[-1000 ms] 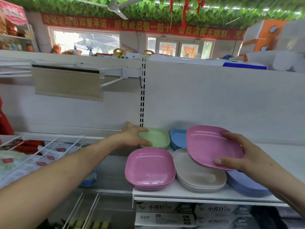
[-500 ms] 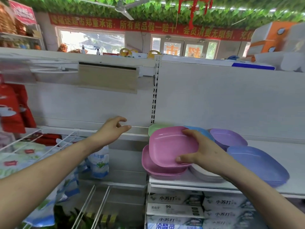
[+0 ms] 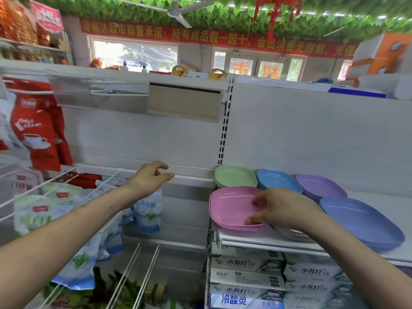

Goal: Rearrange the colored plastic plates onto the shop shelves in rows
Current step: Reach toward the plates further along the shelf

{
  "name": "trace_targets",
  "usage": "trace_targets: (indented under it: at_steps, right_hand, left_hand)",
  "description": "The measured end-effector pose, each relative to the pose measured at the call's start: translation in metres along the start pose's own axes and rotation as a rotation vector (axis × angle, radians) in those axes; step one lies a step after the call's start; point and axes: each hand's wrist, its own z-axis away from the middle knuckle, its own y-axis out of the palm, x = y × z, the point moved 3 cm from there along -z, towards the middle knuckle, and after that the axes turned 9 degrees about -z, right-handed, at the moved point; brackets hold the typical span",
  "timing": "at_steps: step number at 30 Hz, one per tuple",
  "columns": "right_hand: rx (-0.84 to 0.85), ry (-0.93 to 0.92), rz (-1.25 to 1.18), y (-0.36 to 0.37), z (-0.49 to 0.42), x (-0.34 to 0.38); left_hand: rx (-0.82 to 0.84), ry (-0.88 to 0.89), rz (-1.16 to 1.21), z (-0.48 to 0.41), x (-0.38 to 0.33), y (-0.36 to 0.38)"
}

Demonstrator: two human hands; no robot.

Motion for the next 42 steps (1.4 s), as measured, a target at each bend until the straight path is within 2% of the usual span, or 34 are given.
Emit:
trace_targets:
  at_steps: [10,14,22,30,42]
  right_hand:
    - [0.017,-0.048,0.065,0.000,0.012,0.006]
    - [-0.011,-0.003,-0.127,-0.001,0.008,-0.006]
    - [-0.287,0.022,-0.460,-0.004,0.006,-0.082]
    - [-0.412,0.024,-0.612,-0.047,0.060,-0.213]
    - [-0.536,0.231,-0.549,-0.097,0.212,-0.506]
  left_hand:
    - [0.040,0.040,-0.026,0.004,-0.005,0.008]
    - [0.025,0.076,-0.012,0.002,-0.019,0.014]
    - [-0.033,0.313,0.011,0.004,-0.118,0.054]
    - [0.033,0.472,0.018,0.012,-0.252,0.141]
    - [0.279,0.729,-0.060,0.069,-0.500,0.372]
